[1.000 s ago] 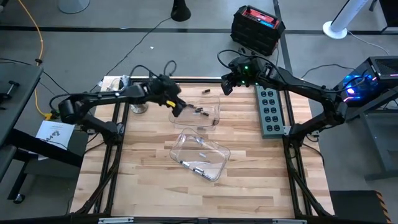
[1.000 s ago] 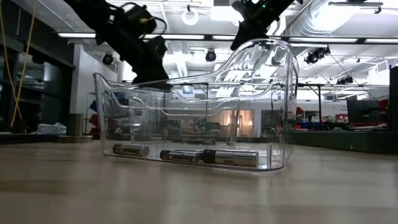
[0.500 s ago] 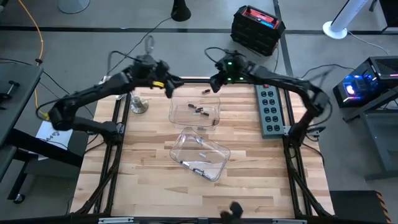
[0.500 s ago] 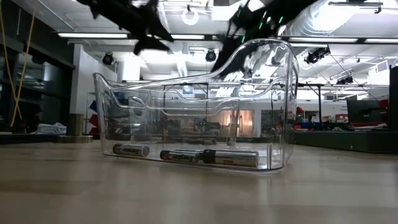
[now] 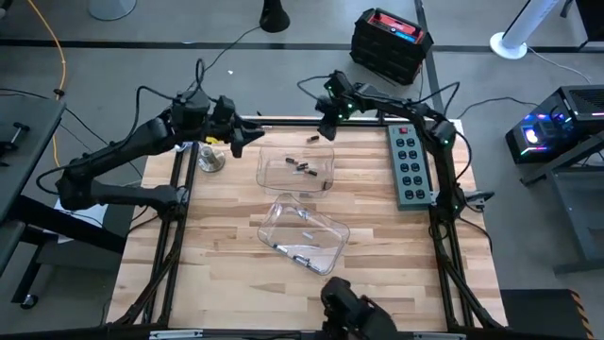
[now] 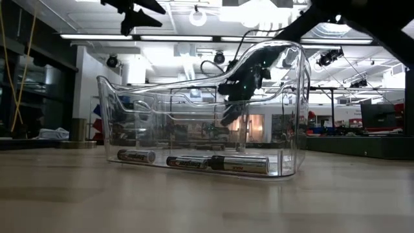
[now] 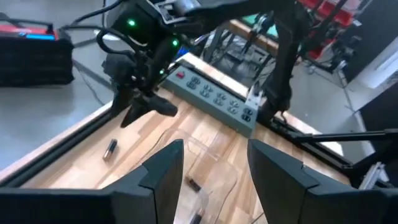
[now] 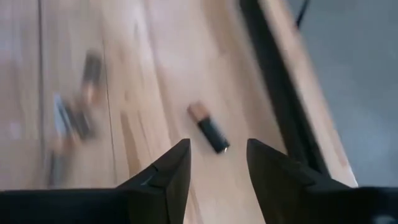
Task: Sort batteries
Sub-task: Put the black battery into the top transparent bin
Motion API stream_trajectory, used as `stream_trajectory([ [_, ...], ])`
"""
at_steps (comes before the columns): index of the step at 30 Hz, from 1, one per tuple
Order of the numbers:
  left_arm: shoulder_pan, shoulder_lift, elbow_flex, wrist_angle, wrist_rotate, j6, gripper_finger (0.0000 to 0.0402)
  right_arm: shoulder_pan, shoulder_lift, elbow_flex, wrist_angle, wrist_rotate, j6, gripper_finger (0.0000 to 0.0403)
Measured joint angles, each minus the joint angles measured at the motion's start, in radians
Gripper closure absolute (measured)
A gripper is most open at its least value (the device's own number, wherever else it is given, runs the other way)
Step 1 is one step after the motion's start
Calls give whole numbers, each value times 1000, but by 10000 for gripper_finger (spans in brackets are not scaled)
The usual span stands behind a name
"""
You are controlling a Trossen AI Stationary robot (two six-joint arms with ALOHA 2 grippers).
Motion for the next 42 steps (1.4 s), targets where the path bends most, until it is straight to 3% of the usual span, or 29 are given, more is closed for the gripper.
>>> stream_trajectory([
  [5,-80,0,0,-26,-110,-24,229,17,128,117,-154,9,-215,258],
  [13,-145,0,0,-37,-224,-61,229,67,264,230,-183,53,-377,258],
  [22,-168,-1,0,-55,-270,-61,229,68,254,245,-235,118,-336,277],
  [27,-168,-3,0,-57,-273,-38,229,60,187,299,-274,146,-360,293],
  [31,-168,-3,0,-58,-273,-38,229,57,174,363,-247,141,-305,295],
  [37,-168,-3,0,-58,-268,-38,229,73,179,324,-134,114,-280,301],
  [42,-172,-3,0,-58,-266,-47,229,73,181,289,-154,58,-275,348],
])
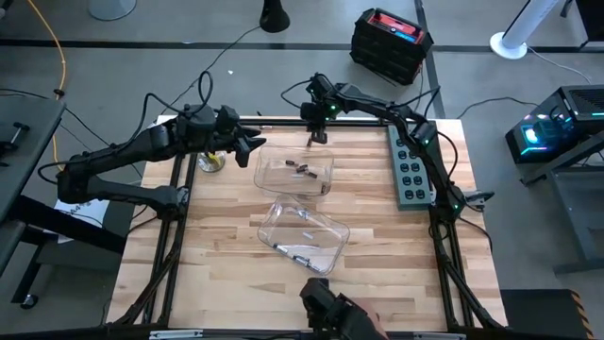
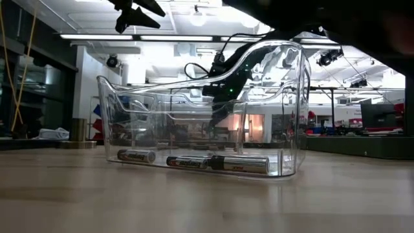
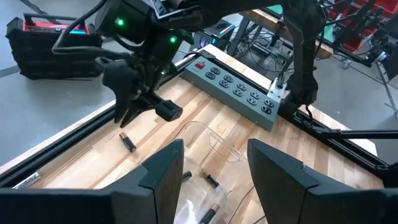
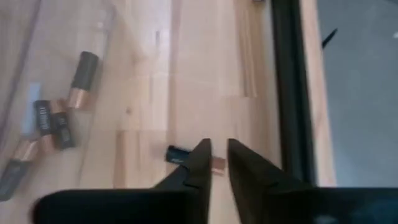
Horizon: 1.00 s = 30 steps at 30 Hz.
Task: Sort batteries
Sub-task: Put the black battery into the top transparent bin
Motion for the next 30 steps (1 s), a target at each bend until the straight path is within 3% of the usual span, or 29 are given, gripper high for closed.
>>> stream_trajectory([
  [4,-14,0,0,0,0,-1,229,-7,-1,-26,-4,-42,7,395],
  [15,-21,0,0,0,-3,-21,229,-11,1,-132,123,-69,262,402],
  [22,-21,0,0,0,-4,-42,229,-16,72,-132,150,-121,450,402],
  [25,-23,0,0,-1,-6,-46,229,-14,73,-110,146,-98,460,403],
  [30,-37,0,0,-1,-5,-45,229,-30,73,-66,-15,-64,396,403],
])
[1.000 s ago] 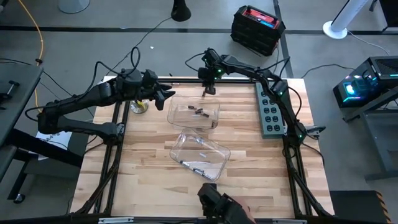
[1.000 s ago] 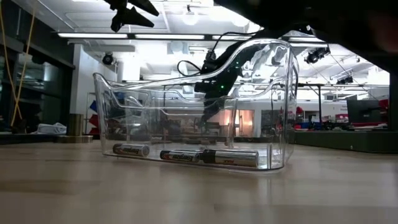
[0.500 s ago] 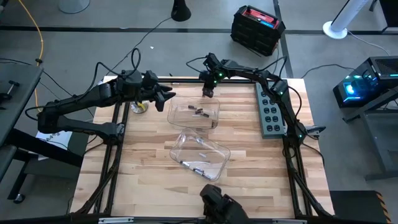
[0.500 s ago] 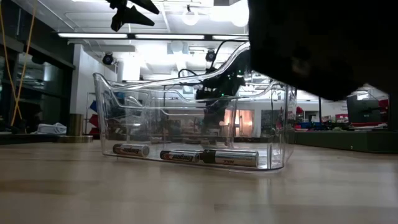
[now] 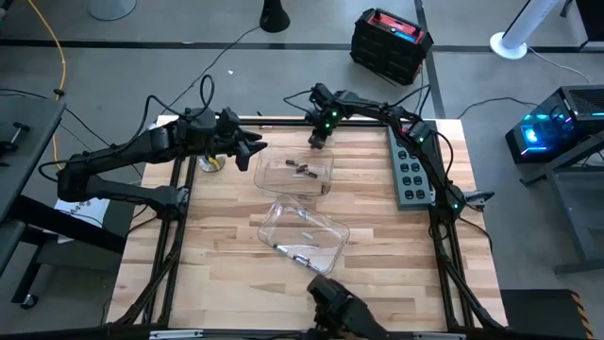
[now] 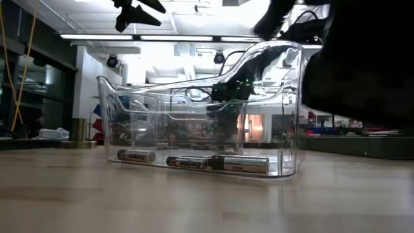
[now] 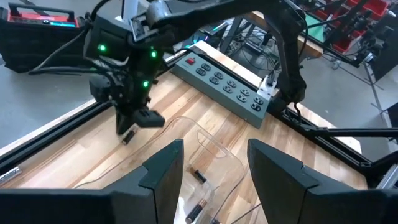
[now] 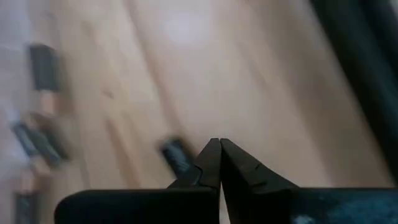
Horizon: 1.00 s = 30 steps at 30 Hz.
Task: Sort batteries
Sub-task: Put the black battery into the top transparent bin
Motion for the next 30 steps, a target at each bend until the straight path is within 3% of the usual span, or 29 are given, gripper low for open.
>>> stream_trajectory([
  [6,-4,0,0,0,-24,27,229,-57,-9,69,-61,5,-1,403],
  [11,-3,0,0,-3,-30,40,229,-77,-10,144,-93,-95,36,402],
  [14,-3,0,0,-20,-30,45,229,-54,-11,148,-146,-100,-14,389],
  [21,-4,0,0,-61,-31,45,229,14,-9,88,-152,-98,-137,289],
  [26,-4,0,0,-68,-31,37,229,32,-11,87,-136,87,-258,219],
  [30,-4,0,0,-81,-32,37,229,28,-11,86,-128,107,-329,203],
])
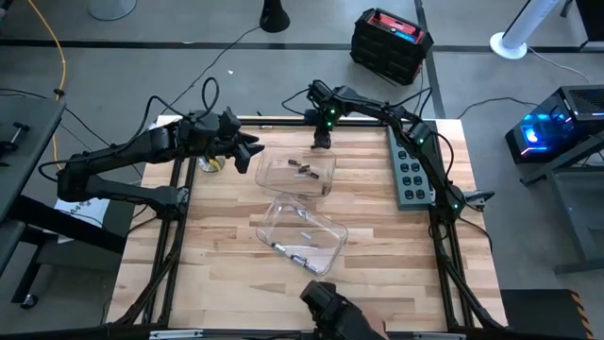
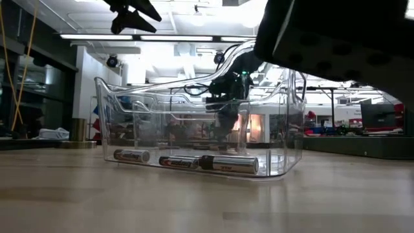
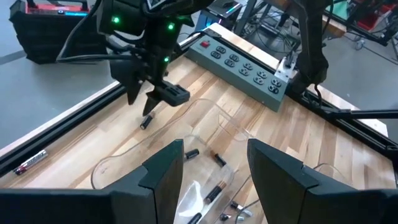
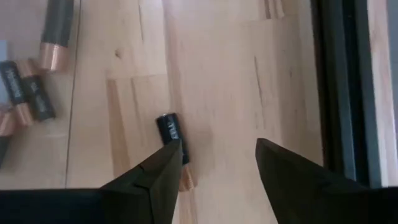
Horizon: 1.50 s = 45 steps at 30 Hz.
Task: Sort batteries
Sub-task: Put the black battery into the top transparent bin
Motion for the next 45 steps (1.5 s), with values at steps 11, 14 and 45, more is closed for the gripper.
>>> stream_trajectory([
  [11,0,0,0,-22,-1,11,229,16,-19,-1,-53,-102,-27,242],
  [14,0,0,0,-23,0,24,229,7,-66,-1,-53,-104,-24,248],
  [45,2,0,0,-23,-40,35,229,80,-368,-665,284,-152,144,250],
])
